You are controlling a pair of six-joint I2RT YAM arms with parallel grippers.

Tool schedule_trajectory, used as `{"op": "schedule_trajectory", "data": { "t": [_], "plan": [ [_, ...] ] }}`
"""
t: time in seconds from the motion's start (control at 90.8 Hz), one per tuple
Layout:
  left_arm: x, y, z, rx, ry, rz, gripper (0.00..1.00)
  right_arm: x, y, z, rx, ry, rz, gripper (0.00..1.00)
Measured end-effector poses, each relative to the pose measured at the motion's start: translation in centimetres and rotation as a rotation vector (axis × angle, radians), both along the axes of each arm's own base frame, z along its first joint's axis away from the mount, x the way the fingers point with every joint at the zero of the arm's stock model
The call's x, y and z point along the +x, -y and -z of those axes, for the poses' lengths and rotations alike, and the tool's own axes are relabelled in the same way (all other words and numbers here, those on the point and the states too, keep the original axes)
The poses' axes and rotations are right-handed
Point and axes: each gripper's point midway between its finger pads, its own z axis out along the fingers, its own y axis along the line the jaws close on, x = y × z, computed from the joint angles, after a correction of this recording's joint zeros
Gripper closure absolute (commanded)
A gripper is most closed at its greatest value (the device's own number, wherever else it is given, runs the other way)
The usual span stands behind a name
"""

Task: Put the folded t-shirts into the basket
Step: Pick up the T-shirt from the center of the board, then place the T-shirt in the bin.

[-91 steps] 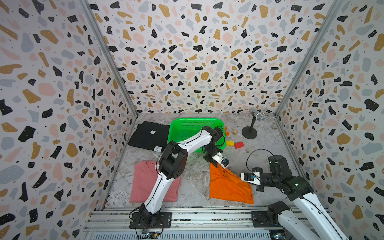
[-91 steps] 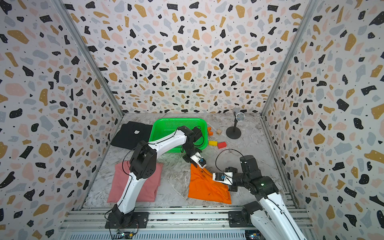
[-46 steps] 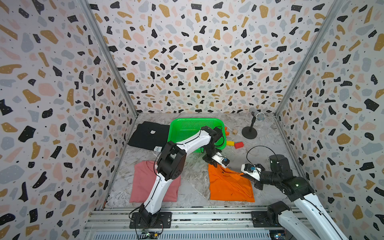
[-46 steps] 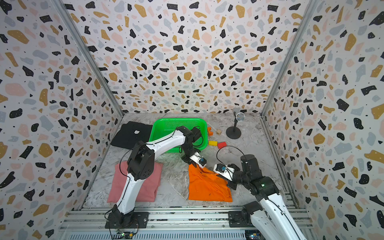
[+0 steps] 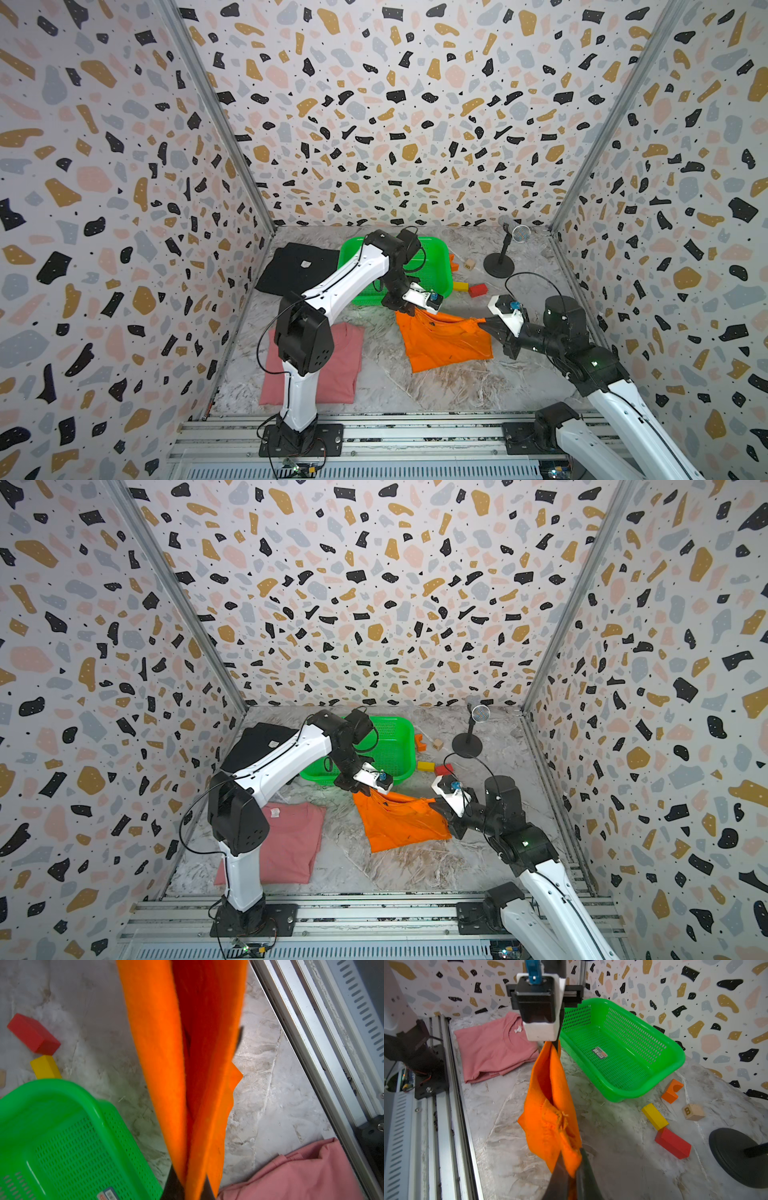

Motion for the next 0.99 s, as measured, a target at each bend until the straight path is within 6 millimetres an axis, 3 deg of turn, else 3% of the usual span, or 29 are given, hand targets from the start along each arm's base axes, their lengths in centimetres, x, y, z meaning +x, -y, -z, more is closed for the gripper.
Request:
{"op": "schedule_trajectory", "data": {
  "t": [0.231,0.341,0.463,0.639,0.815,0.991],
  "plan": [
    [1.8,-4.4,-4.0,0.009,0.066,-0.156,1.0,6.6,-3.2,-5.5,0.193,-0.019,0.033,1.0],
    [3.7,-6.1,-5.6,0.023,0.132,-0.236,1.0,10.0,-4.6,-6.8,0.276,-0.045,0.048,1.0],
    [6.2,-8.4,-7.4,0.035,0.21,-0.326,1.0,12.9,-6.1,-7.1,0.329,-0.068,0.053,1.0],
    [8.9,-11.4,-9.8,0.038,0.307,-0.42,1.0,15.3,-8.7,-7.9,0.374,-0.062,0.01,1.0],
    [10.5,-13.4,-10.1,0.083,0.36,-0.464,1.0,17.2,-11.1,-8.2,0.407,-0.037,-0.034,1.0],
    [13.5,-14.6,-10.0,0.101,0.422,-0.484,1.0,19.0,-12.2,-6.3,0.402,-0.052,-0.029,1.0]
  ]
}}
